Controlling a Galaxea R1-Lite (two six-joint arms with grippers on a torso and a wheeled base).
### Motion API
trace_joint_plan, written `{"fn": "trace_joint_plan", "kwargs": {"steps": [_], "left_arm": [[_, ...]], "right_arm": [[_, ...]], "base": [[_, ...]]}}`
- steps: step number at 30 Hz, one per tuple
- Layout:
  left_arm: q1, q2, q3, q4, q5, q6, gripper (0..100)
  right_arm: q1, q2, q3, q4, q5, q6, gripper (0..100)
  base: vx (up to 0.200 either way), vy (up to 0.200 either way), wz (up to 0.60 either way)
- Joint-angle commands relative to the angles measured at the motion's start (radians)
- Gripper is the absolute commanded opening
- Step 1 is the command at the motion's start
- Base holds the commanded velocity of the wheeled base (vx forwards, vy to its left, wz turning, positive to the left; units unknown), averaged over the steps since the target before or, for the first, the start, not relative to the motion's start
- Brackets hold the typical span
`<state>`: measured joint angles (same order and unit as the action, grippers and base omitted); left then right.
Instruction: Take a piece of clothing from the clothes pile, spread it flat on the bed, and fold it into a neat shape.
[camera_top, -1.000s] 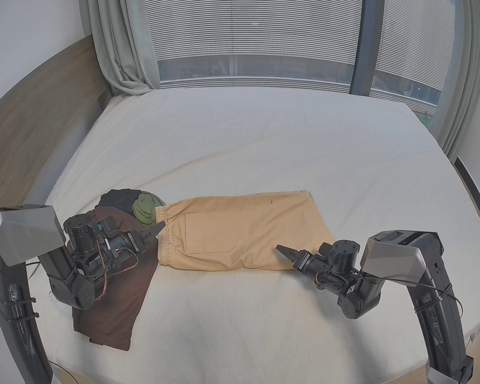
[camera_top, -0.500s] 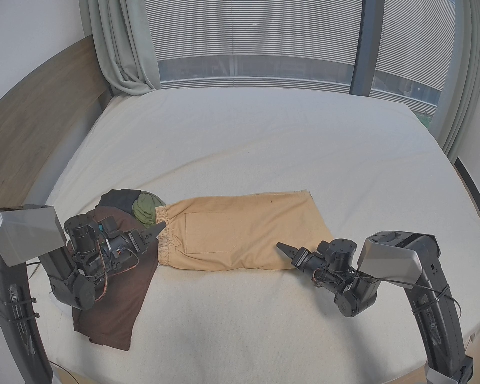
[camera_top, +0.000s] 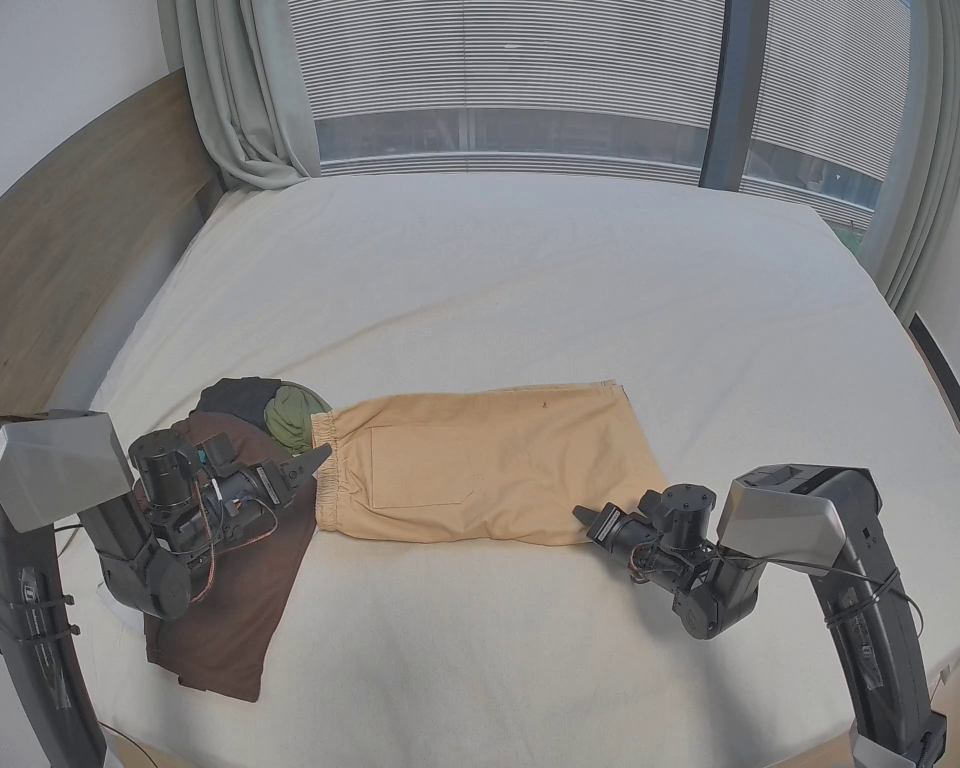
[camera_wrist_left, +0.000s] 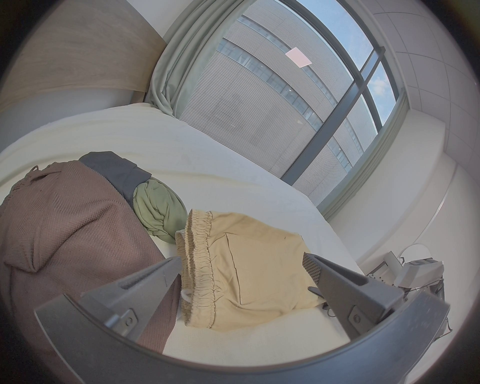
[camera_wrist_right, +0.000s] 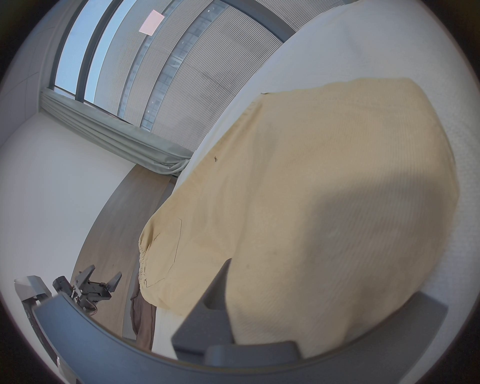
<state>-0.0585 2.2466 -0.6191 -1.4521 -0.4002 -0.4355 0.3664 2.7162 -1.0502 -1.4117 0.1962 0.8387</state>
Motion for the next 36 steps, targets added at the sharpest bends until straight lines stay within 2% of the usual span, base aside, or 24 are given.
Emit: {"fn": "trace_joint_plan", "kwargs": {"steps": [1,17,29,36], "left_arm": [[0.003,0.002,-0.004,0.003,0.0,-0.002,100],[0.003,0.005,-0.005,0.004,0.0,-0.012,100],[0.002,0.005,-0.002,0.024,-0.015,-0.014,100],[-0.007,0.01,-0.004,0.022,-0.02,-0.032,100]], "right_arm": [[-0.006,-0.078,0.068,0.007,0.002,-0.009,0],[-0.012,-0.242,0.415,0.017,0.003,-0.138,0],[-0.041,-0.291,0.581,0.05,0.002,-0.233,0],[-0.047,-0.289,0.624,0.046,0.002,-0.253,0]], "base": [[0.0,0.0,0.0],[0.0,0.0,0.0],[0.0,0.0,0.0],[0.0,0.0,0.0]]}}
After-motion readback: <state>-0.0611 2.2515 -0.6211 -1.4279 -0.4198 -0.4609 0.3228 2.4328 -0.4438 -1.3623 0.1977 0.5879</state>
